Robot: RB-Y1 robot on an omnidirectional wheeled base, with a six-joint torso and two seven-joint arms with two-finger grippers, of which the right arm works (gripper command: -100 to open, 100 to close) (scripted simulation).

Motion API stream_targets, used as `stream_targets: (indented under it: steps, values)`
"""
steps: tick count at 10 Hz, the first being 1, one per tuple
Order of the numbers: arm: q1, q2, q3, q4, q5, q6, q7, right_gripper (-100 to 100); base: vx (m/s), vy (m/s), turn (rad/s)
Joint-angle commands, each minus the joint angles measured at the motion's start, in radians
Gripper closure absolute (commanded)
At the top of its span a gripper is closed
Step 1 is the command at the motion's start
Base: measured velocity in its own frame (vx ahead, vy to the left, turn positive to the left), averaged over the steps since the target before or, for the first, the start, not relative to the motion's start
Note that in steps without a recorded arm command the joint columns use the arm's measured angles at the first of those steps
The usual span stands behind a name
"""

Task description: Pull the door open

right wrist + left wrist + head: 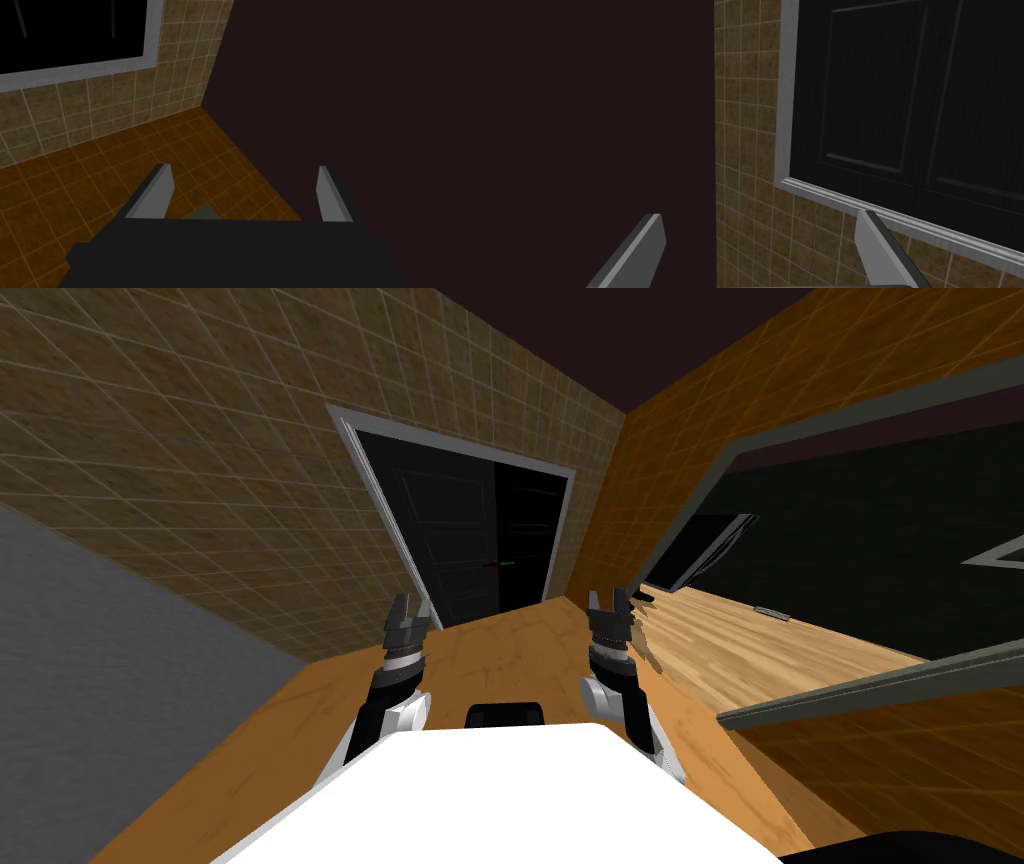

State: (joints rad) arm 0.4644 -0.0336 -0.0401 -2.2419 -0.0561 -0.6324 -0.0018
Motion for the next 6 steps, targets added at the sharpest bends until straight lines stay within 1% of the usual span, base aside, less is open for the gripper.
stream_targets:
  steps: [1, 2, 5, 6]
  values:
    - [-0.016, -0.009, -0.007, 0.032, 0.011, 0.01, -0.012, -100, 0.094, 0.018, 0.112]
    - [-0.023, -0.013, -0.011, 0.047, 0.015, 0.014, -0.017, -100, 0.13, 0.008, 0.11]
    - [-0.059, -0.028, -0.027, 0.118, 0.039, 0.035, -0.043, -100, 0.172, -0.005, 0.11]
    - [-0.073, -0.033, -0.033, 0.145, 0.048, 0.043, -0.052, -100, 0.153, -0.001, 0.147]
